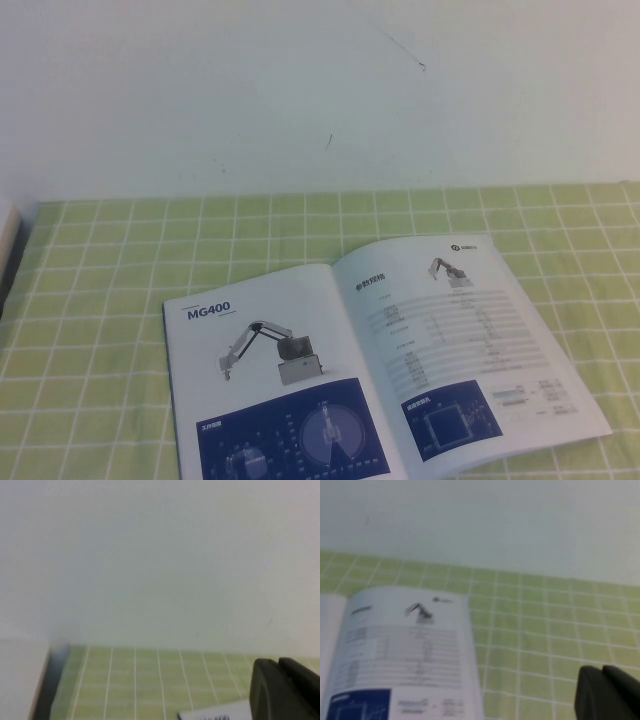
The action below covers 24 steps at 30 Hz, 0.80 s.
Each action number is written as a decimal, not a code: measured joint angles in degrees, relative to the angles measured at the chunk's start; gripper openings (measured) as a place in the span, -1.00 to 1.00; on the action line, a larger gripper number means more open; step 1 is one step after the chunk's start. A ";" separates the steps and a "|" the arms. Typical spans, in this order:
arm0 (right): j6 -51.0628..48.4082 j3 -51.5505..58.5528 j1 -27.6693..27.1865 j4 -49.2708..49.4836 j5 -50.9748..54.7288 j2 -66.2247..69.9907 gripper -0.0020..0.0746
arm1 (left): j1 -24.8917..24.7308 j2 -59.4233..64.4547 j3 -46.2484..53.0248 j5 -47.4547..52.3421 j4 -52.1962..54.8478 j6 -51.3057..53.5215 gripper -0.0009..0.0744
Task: Close book
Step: 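Close the open booklet and leave it lying on the table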
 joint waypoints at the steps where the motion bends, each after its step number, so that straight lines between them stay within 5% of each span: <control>1: -4.10 -2.27 0.00 3.38 1.94 3.78 -0.95 | 0.00 3.29 -2.44 3.97 0.00 0.11 -0.99; 11: -51.19 -12.93 0.34 47.33 10.53 38.20 -0.95 | 0.00 32.18 -7.58 11.42 -10.74 11.39 -0.99; 18: -59.26 -16.10 11.85 52.21 3.83 57.07 -0.95 | -0.47 46.57 -7.58 11.01 -21.63 22.95 -0.99; 24: -60.66 -21.39 21.07 52.15 0.18 69.13 -0.95 | -4.92 56.28 -7.68 10.63 -20.99 25.34 -0.99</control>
